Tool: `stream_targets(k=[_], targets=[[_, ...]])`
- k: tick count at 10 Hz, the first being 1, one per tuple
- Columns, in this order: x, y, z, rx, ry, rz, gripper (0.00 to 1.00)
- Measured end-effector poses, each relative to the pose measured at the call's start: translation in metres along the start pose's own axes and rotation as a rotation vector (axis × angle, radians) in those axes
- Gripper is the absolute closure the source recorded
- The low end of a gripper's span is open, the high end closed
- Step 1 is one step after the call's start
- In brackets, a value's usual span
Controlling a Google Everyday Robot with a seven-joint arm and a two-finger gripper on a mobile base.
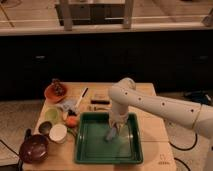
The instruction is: Place sponge in tray
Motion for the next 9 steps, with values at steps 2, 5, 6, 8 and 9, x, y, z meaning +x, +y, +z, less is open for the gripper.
stream_targets(k=[2, 5, 6, 8, 9], targets=[[0.0003, 0.0008, 0.0001, -0.001, 0.001, -0.007, 0.94], [0.0011, 0.0023, 0.0003, -0.002, 0.002, -0.012, 0.94], [0.0012, 0.0023, 0.0004, -0.002, 0.002, -0.013, 0.92], [0.0013, 0.0023, 0.0004, -0.002, 0.002, -0.016, 0.86], [0.0013, 0.0021, 0.0005, -0.003, 0.003, -0.018, 0.86]])
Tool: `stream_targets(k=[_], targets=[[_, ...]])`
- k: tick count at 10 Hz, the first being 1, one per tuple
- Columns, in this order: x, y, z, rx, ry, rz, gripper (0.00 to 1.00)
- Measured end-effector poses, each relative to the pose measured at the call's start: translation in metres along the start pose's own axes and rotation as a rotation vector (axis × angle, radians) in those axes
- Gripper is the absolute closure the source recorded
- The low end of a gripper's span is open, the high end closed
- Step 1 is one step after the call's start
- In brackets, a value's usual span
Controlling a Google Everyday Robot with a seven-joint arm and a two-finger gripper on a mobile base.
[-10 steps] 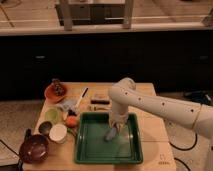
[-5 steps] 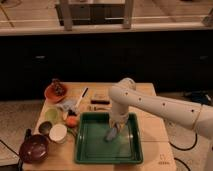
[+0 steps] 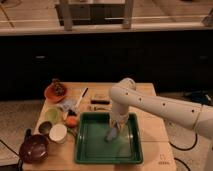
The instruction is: Place sponge in tray
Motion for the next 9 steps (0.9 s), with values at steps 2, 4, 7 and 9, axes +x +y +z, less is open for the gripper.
stream_targets(k=[2, 4, 7, 9], targets=[[0.0004, 0.0, -0.0001, -0.001, 0.001, -0.006, 0.86], [0.0004, 0.0, -0.0001, -0.001, 0.002, -0.008, 0.86], [0.0007, 0.0004, -0.0002, -0.001, 0.003, -0.01, 0.86], [0.0008, 0.0007, 0.0, -0.002, 0.004, -0.014, 0.86]])
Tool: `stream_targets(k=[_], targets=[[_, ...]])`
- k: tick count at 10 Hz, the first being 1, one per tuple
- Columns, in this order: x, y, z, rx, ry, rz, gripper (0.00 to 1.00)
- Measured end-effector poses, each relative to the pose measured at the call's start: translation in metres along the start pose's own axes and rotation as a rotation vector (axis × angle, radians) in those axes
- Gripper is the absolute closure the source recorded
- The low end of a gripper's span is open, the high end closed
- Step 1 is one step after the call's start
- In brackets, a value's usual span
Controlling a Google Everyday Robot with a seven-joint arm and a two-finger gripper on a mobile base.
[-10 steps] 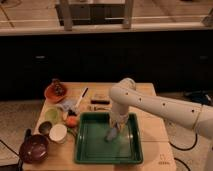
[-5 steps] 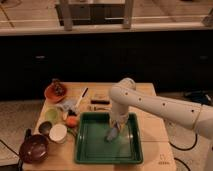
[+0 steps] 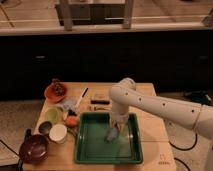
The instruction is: Place sponge in tray
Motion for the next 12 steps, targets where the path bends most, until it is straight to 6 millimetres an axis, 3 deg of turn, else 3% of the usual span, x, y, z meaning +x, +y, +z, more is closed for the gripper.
stream_targets(k=[12], targets=[[0.0015, 0.0005, 0.0, -0.001, 0.005, -0.017, 0.86]])
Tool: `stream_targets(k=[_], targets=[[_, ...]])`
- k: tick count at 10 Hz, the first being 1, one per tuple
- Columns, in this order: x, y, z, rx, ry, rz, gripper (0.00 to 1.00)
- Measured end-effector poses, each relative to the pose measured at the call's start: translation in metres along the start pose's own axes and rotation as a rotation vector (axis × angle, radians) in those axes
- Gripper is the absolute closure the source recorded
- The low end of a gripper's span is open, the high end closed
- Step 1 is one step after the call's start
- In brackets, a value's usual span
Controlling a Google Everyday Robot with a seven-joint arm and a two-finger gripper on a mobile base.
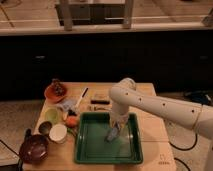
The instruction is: Place sponge in tray
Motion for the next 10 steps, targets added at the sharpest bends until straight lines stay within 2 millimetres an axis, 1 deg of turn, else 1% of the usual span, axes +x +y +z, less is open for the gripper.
stream_targets(k=[10], targets=[[0.001, 0.0009, -0.0003, 0.0, 0.003, -0.01, 0.86]])
